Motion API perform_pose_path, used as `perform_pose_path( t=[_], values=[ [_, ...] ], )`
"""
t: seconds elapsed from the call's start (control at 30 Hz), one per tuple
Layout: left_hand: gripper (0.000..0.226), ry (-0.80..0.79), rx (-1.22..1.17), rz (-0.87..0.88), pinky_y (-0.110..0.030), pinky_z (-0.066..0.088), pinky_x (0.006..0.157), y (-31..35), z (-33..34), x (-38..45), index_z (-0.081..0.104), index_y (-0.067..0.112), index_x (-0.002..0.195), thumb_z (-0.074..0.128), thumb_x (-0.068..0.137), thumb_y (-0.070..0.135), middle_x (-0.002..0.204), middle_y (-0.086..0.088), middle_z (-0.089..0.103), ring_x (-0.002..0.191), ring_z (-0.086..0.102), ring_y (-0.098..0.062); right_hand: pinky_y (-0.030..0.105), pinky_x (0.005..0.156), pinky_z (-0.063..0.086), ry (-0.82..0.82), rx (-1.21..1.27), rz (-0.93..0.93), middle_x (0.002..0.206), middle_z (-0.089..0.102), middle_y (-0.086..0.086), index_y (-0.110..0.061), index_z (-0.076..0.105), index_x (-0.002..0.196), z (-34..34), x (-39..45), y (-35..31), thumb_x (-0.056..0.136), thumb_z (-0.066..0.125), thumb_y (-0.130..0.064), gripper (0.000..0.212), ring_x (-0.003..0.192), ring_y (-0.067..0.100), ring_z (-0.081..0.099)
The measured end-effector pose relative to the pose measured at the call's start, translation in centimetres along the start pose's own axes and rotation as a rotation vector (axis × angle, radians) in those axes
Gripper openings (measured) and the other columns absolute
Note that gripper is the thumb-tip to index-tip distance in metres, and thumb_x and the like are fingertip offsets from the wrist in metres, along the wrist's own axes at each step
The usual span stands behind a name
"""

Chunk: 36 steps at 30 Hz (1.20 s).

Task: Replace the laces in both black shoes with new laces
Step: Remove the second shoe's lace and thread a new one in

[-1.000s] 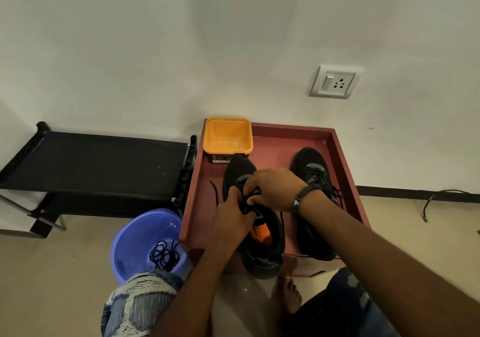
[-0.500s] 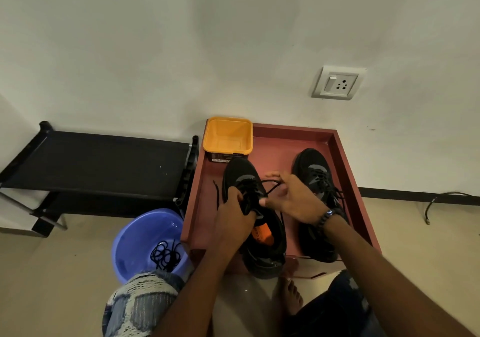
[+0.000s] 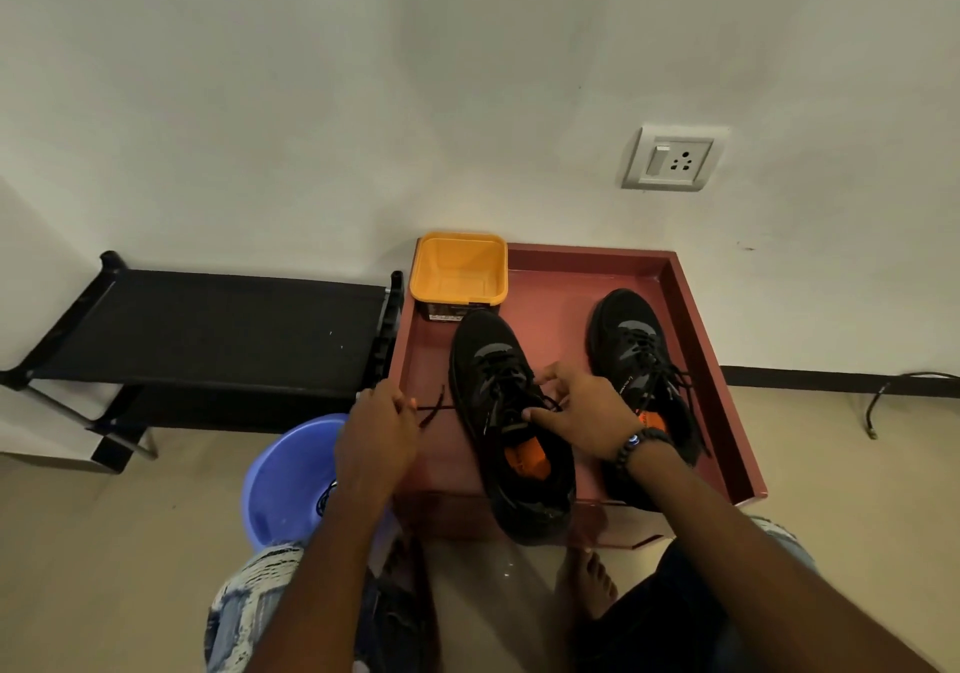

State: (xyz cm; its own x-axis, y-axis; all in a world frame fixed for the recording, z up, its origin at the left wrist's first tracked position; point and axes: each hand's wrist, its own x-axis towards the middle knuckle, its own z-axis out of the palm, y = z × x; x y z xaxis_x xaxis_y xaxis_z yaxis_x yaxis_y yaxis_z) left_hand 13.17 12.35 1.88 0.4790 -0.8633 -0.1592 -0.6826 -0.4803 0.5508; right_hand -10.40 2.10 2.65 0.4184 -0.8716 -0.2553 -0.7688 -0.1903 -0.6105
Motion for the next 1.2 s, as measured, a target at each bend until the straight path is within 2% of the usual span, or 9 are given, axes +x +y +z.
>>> perform_pose_path(
  t=[0.17,0.33,0.5,0.57,0.67,0.8,0.97,1.07,1.2],
  values=[
    [0.024,-0.125,-0.239,0.209,-0.017,0.04,0.078,2.9,2.2,-1.4,0.053,0.023,0.122,0.055,0.1,0.029,0.115,0.014,0.048,0.102,0.052,-0.006,0.02,0.083,0.05,-0.094,0.114,-0.063,0.092,0.071,-0.008,-0.03,0.069,0.115,-1.7,-0.3,0.5,0.095,0.062,-0.04,0.024,0.093,0.008,0.067],
    [0.013,-0.244,-0.356,0.237,-0.013,0.04,0.064,3.8,2.9,-1.0,0.056,0.018,0.093,0.052,0.101,0.027,0.085,0.004,0.059,0.078,0.056,-0.01,0.007,0.066,0.042,0.017,0.055,-0.062,0.088,0.072,-0.003,-0.029,0.073,0.095,-1.8,-0.1,0.3,0.094,0.065,-0.031,0.009,0.084,0.009,0.065],
    [0.019,-0.108,-0.343,0.146,-0.024,0.039,0.062,1.7,1.1,0.1,0.058,0.015,0.083,0.057,0.099,0.025,0.079,0.0,0.06,0.072,0.053,-0.011,0.033,0.08,0.053,0.099,-0.031,-0.002,0.089,0.068,-0.01,-0.03,0.066,0.085,-2.0,0.0,1.1,0.094,0.062,-0.028,0.011,0.084,0.01,0.063],
    [0.018,-0.176,-0.242,0.137,-0.027,0.047,0.069,1.3,1.6,0.1,0.056,0.02,0.083,0.057,0.099,0.027,0.084,0.001,0.06,0.074,0.055,-0.01,0.03,0.077,0.051,0.111,-0.023,-0.012,0.086,0.065,-0.012,-0.028,0.064,0.084,-1.7,-0.4,1.0,0.095,0.06,-0.022,0.013,0.081,0.007,0.061],
    [0.017,-0.159,-0.153,0.139,-0.037,0.053,0.085,1.8,2.6,-0.3,0.054,0.028,0.102,0.058,0.095,0.043,0.11,0.005,0.055,0.092,0.057,-0.011,0.016,0.074,0.044,0.088,0.092,-0.041,0.093,0.064,-0.011,-0.026,0.065,0.094,-1.4,-0.6,0.7,0.095,0.06,-0.02,0.008,0.088,0.006,0.061],
    [0.056,-0.112,-0.25,0.185,-0.022,0.04,0.085,4.6,2.9,-1.2,0.042,0.03,0.133,0.069,0.087,0.046,0.132,0.006,0.039,0.111,0.046,-0.008,0.014,0.08,0.045,-0.042,0.248,-0.003,0.111,0.064,-0.01,-0.03,0.061,0.119,-2.2,0.3,-0.2,0.093,0.063,-0.033,0.026,0.103,0.006,0.062],
    [0.077,-0.164,-0.112,0.169,-0.042,0.053,0.087,6.5,5.6,-1.6,0.021,0.028,0.146,0.066,0.085,0.041,0.138,-0.006,0.029,0.103,0.057,-0.025,0.03,0.091,0.051,-0.277,-0.112,-0.008,0.126,0.056,0.002,-0.024,0.036,0.145,-2.4,1.9,-2.6,0.087,0.07,-0.031,0.067,0.11,0.02,0.058],
    [0.081,-0.14,-0.166,0.049,-0.046,0.053,0.09,7.0,6.3,-1.1,0.014,0.027,0.151,0.063,0.086,0.028,0.141,-0.012,0.032,0.108,0.056,-0.033,0.041,0.092,0.053,-0.134,-0.305,0.011,0.127,0.056,0.008,-0.022,0.036,0.145,-0.5,2.1,-2.2,0.09,0.062,-0.03,0.062,0.109,0.026,0.059],
    [0.074,-0.094,-0.295,0.074,-0.043,0.053,0.094,6.7,6.1,-1.1,0.021,0.022,0.15,0.058,0.088,0.008,0.135,-0.009,0.043,0.113,0.055,-0.026,0.037,0.103,0.047,-0.028,-0.128,-0.039,0.132,0.061,0.01,-0.019,0.044,0.147,0.8,1.2,-0.3,0.091,0.055,-0.012,0.057,0.119,0.025,0.059]
  ],
)
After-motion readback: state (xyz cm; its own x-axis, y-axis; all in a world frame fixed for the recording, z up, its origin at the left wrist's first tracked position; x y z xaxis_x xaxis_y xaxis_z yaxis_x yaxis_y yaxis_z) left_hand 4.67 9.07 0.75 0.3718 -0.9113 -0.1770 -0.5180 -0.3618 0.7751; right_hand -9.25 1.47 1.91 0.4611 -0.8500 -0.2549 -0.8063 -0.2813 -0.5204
